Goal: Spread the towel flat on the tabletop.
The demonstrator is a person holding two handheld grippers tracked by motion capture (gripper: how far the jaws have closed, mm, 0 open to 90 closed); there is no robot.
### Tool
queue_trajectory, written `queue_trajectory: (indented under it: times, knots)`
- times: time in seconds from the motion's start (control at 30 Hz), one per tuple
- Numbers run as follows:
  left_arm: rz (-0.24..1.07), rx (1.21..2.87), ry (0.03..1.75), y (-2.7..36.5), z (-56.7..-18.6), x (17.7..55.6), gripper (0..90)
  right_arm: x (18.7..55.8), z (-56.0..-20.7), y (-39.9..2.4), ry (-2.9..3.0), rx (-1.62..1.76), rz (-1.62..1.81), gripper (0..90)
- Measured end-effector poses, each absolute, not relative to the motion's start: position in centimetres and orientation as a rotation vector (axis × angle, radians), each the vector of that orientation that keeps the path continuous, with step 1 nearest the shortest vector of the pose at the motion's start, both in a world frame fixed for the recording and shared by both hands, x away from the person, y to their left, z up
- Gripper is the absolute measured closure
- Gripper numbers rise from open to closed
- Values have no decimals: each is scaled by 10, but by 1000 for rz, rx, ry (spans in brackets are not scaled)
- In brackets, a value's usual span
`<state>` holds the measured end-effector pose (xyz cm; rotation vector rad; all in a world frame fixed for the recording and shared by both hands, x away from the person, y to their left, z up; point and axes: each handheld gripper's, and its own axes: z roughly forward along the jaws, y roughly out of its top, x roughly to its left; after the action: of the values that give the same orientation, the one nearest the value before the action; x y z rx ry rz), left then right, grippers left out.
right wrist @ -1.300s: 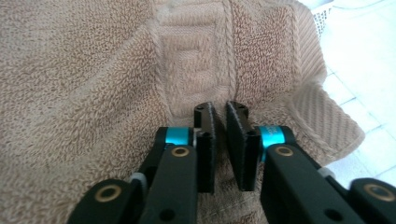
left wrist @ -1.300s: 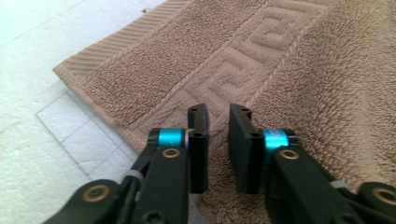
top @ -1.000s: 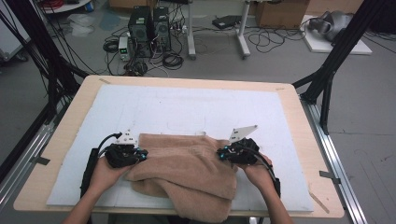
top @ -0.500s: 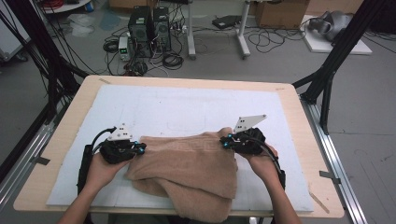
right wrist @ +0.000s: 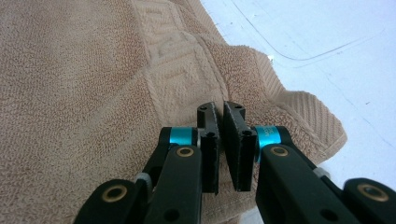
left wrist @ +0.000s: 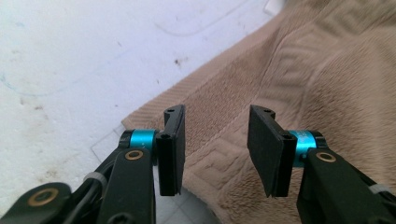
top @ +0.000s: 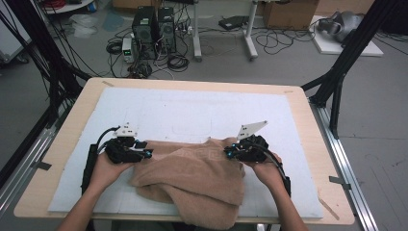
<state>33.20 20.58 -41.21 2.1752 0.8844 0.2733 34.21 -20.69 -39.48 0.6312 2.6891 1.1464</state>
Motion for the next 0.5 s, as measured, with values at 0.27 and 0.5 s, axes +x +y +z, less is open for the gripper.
queue_trajectory:
  times: [0.27, 0.5]
  knots:
    - [154, 2283, 804, 193, -430, 329, 535, 340, -394, -208, 2686, 633, 1163, 846]
    - [120, 2285, 786, 190, -431, 328, 719, 340, -398, -206, 2690, 634, 1173, 846]
